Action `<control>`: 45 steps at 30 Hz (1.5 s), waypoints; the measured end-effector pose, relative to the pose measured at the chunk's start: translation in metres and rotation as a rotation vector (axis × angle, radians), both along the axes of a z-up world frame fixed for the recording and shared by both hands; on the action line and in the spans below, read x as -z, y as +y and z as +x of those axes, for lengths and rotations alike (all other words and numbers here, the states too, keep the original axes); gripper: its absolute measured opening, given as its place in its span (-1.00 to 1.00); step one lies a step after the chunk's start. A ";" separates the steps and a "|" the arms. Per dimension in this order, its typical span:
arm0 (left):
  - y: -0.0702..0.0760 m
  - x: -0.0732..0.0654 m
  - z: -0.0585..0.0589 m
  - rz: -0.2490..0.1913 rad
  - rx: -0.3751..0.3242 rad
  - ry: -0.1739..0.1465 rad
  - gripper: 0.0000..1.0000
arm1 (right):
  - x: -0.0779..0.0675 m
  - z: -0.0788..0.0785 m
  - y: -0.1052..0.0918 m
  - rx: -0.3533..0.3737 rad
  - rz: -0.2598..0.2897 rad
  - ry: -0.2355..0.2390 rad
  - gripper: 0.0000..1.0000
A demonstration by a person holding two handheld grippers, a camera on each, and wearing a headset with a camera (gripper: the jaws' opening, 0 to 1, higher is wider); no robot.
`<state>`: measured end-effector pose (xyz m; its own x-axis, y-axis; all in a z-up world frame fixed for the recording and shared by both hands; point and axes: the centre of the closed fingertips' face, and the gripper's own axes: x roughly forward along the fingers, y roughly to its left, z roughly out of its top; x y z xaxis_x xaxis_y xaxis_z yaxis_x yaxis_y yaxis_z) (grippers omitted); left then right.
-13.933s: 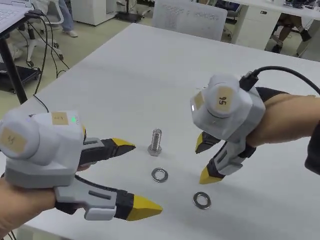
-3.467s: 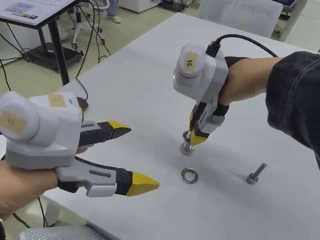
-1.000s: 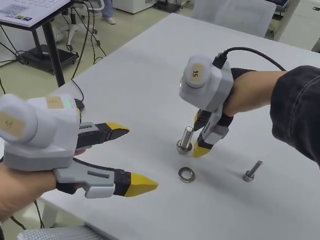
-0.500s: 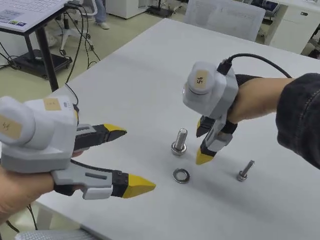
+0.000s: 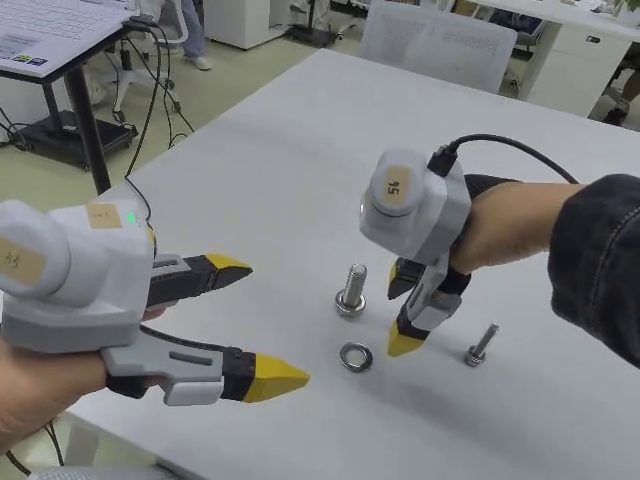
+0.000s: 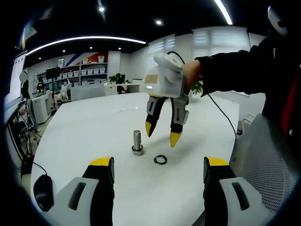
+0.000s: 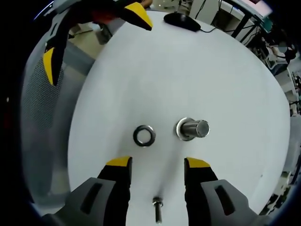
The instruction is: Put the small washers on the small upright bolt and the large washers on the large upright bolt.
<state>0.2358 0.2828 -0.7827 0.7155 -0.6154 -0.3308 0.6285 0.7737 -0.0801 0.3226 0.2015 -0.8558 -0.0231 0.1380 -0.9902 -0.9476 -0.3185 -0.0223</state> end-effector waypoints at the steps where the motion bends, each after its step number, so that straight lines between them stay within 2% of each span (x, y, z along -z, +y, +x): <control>1: 0.000 0.000 0.000 -0.001 0.000 0.000 0.54 | 0.001 -0.002 0.001 -0.001 0.002 0.002 -0.08; 9: -0.002 -0.001 -0.003 0.002 -0.003 -0.002 0.54 | 0.009 -0.019 0.004 -0.015 0.008 0.032 -0.12; 16: -0.002 -0.001 -0.003 0.003 -0.006 -0.003 0.54 | 0.017 -0.027 0.010 -0.023 0.009 0.049 -0.14; 30: 0.000 0.001 -0.003 0.010 -0.012 0.004 0.54 | 0.031 -0.029 0.013 -0.037 -0.005 0.038 -0.27; 33: 0.000 0.002 -0.003 0.017 -0.011 0.007 0.54 | 0.030 -0.028 0.013 -0.044 -0.004 0.029 -0.30; 37: -0.001 0.007 -0.003 0.048 -0.010 0.015 0.53 | 0.031 -0.029 0.013 -0.055 -0.009 0.019 -0.32; 45: -0.001 0.008 -0.005 0.052 -0.007 0.017 0.53 | 0.031 -0.030 0.014 -0.057 -0.010 0.019 -0.38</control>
<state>0.2308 0.2823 -0.7909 0.7136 -0.5921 -0.3744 0.6220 0.7814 -0.0501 0.2925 0.2158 -0.8866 -0.0492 0.1259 -0.9908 -0.9283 -0.3718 -0.0011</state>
